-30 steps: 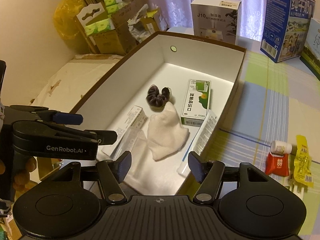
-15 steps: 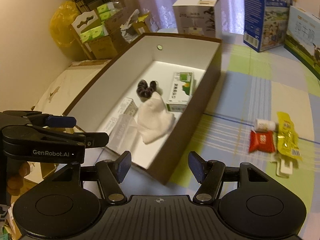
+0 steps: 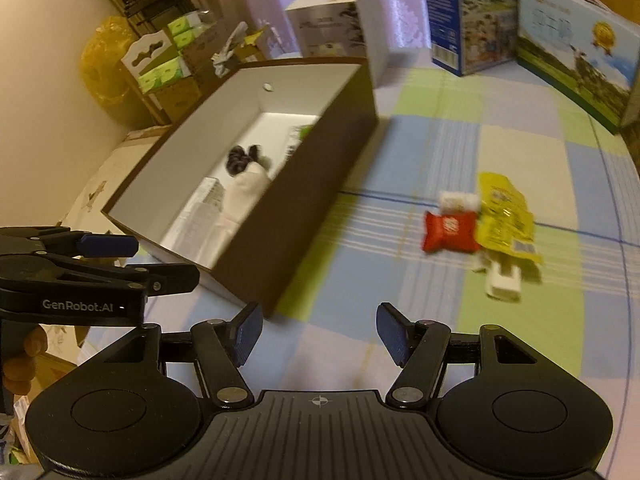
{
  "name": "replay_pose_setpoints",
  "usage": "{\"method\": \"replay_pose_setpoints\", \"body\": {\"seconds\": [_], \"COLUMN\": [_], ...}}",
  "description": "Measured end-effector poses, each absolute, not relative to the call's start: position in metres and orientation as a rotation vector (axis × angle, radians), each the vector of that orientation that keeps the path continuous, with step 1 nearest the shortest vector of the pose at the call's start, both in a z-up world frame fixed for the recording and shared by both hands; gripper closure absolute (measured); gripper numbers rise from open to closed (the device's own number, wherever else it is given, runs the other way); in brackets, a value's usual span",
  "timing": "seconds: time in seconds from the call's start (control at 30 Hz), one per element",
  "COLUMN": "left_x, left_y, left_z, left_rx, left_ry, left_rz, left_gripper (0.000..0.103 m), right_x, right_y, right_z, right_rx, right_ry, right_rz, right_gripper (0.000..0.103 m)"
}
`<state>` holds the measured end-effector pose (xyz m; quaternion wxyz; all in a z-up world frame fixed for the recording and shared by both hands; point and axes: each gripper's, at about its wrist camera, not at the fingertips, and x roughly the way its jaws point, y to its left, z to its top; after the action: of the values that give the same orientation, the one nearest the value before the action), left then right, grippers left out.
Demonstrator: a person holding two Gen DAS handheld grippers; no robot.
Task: Organize objects
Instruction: 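Move both tools back toward the red packet and yellow pouch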
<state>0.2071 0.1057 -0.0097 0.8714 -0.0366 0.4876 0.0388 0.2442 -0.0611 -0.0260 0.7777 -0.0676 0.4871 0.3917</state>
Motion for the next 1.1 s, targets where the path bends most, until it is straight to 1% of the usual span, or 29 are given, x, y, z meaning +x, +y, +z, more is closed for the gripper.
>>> {"method": "replay_pose_setpoints", "body": {"seconds": [0.57, 1.1], "left_x": [0.230, 0.274], "left_y": [0.021, -0.018], "left_z": [-0.033, -0.060], "left_rx": [-0.053, -0.020], "left_ry": [1.090, 1.113], "left_rz": [-0.013, -0.014], "left_gripper": [0.021, 0.022], "right_x": [0.284, 0.329], "right_y": [-0.149, -0.183], "right_z": [-0.039, -0.053], "right_rx": [-0.101, -0.024], "right_ry": [1.106, 1.084], "right_rz": [0.722, 0.652], "right_gripper": [0.042, 0.042]}}
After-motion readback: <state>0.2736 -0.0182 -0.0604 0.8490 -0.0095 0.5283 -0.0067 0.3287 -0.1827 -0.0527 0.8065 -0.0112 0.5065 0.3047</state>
